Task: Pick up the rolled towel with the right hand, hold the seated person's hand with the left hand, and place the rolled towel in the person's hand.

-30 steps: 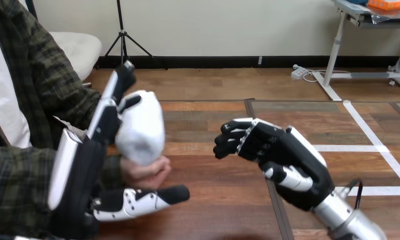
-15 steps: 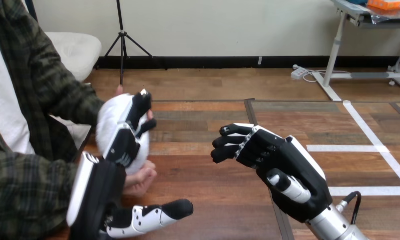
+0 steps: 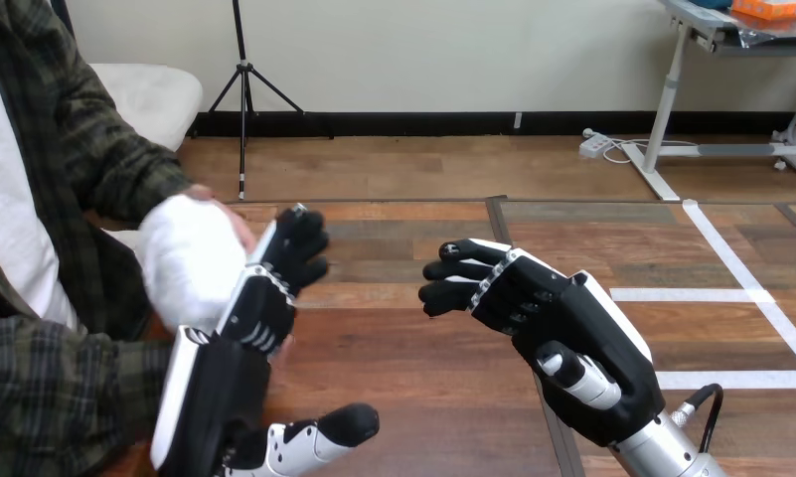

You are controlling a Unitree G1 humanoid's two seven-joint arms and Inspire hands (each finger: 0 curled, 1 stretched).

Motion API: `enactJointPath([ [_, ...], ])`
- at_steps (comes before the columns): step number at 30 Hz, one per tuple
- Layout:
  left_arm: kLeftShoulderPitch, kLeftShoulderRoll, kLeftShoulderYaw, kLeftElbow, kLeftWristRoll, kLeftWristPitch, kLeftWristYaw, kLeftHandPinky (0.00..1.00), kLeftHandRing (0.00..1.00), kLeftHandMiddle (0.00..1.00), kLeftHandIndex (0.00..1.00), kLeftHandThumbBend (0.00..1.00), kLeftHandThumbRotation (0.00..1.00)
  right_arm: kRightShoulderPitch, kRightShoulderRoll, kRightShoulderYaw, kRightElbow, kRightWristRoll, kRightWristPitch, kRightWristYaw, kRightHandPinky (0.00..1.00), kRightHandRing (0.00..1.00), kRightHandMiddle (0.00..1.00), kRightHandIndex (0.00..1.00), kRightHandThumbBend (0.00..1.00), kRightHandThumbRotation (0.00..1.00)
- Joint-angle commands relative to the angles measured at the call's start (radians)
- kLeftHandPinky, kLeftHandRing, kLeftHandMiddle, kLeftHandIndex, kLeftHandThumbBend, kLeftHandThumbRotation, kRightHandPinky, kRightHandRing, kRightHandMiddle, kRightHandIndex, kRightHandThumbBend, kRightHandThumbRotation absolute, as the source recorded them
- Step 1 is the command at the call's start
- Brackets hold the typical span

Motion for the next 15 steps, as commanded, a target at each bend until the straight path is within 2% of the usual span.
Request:
enactJointPath([
  [1,-0.021,-0.025,-0.018,0.012,-0.042,-0.023,-0.02,0.87,0.9,0.91,0.92,1.0,0.57,-0.016,0.002,-0.01,-0.05,0.013,-0.024,-0.001,0.72,0.75,0.78,0.79,1.0,0.62],
  [15,-0.015,-0.05,-0.037,0.038,-0.062,-0.018,-0.043,0.88,0.9,0.9,0.89,1.0,0.59,-0.014,-0.013,-0.007,-0.028,-0.017,-0.066,-0.001,0.74,0.77,0.79,0.81,1.0,0.64],
])
